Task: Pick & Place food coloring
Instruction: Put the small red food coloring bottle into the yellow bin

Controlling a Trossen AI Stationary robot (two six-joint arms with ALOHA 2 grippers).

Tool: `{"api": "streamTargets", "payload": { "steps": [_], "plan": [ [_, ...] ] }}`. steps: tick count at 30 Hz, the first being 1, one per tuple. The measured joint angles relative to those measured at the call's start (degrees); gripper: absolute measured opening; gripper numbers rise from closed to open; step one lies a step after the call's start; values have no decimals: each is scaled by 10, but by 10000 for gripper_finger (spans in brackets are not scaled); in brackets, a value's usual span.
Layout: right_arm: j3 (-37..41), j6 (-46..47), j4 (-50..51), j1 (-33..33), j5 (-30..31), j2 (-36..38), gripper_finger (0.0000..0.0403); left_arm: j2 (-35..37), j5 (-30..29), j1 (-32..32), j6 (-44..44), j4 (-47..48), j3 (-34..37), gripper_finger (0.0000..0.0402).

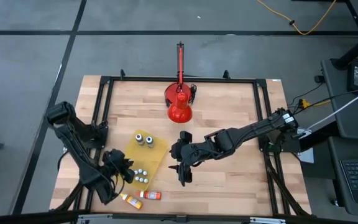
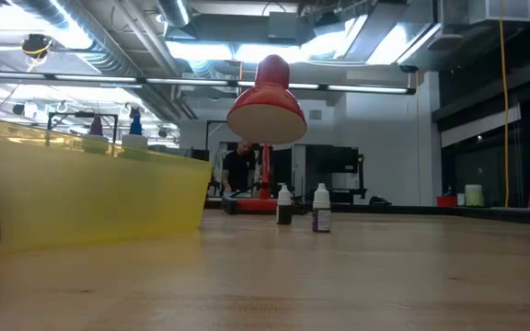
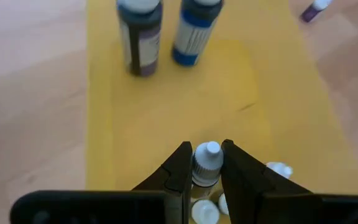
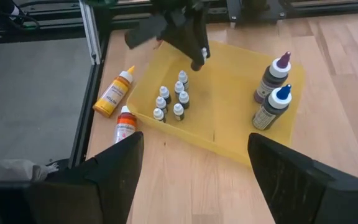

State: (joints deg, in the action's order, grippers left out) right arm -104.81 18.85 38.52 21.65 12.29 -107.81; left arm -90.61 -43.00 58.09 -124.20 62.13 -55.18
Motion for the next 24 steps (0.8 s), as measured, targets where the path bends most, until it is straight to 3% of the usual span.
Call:
{"api": "streamTargets", "payload": {
  "steps": [10, 24],
  "plan": [
    [0, 0, 2, 0, 0, 0, 289, -75, 54, 9, -42, -18, 0, 58],
    [0, -4, 7, 0, 1, 0, 289, -125, 46, 8, -42, -47, 0, 66]
  ]
}}
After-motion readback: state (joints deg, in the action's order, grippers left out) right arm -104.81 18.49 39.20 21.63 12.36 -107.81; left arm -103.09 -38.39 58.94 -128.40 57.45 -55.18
